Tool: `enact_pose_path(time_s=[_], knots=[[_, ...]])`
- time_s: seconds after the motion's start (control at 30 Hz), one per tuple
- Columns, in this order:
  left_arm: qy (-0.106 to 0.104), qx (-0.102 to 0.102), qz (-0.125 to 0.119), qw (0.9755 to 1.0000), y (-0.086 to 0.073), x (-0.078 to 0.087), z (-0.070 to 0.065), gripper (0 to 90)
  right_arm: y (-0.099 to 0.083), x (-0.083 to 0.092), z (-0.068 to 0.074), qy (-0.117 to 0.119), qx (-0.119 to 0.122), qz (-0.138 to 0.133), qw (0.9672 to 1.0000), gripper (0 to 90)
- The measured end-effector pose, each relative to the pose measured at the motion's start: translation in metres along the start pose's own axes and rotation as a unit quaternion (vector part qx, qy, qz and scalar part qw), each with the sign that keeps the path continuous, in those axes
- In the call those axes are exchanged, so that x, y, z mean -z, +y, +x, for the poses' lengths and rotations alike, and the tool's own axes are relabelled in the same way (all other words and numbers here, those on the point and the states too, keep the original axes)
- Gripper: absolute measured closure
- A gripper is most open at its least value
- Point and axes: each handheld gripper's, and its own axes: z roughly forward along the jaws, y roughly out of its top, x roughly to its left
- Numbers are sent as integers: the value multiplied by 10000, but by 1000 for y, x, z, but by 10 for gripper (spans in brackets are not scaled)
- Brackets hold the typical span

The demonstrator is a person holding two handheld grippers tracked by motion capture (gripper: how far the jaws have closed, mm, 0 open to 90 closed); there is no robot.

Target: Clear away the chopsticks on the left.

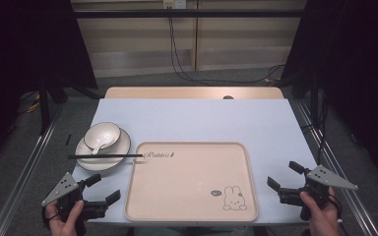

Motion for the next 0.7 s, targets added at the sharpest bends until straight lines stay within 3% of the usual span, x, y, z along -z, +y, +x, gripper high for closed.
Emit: enact_pose_path(time_s=[0.17, 0.2, 0.37, 0.43, 0.47, 0.53, 0.63, 0.7], knots=[[-48, -110, 30, 9999, 1, -1, -3, 23, 0, 0, 1, -6, 77, 14, 10000, 7], [-209, -183, 74, 9996, 1, -1, -3, 23, 0, 0, 1, -1, 85, -17, 10000, 7], [-52, -220, 67, 9997, 2, 0, -6, 32, 0, 0, 1, -19, 110, 25, 9999, 7], [-95, -255, 96, 9996, 2, 0, -5, 53, -1, 0, 2, -3, 127, 62, 9999, 7], [-19, -314, 144, 9994, 3, 2, -3, 53, -1, 0, 2, 28, 101, 47, 9999, 7], [-193, -272, 240, 9992, 6, 3, 2, 59, 0, 0, 2, -12, 162, 37, 9999, 7], [-124, -203, 280, 9993, 10, 5, 10, 60, 0, 0, 2, -13, 197, 22, 9998, 7], [-330, -214, 386, 9985, 14, 5, 17, 64, 0, 0, 2, 6, 167, 23, 9999, 7]])
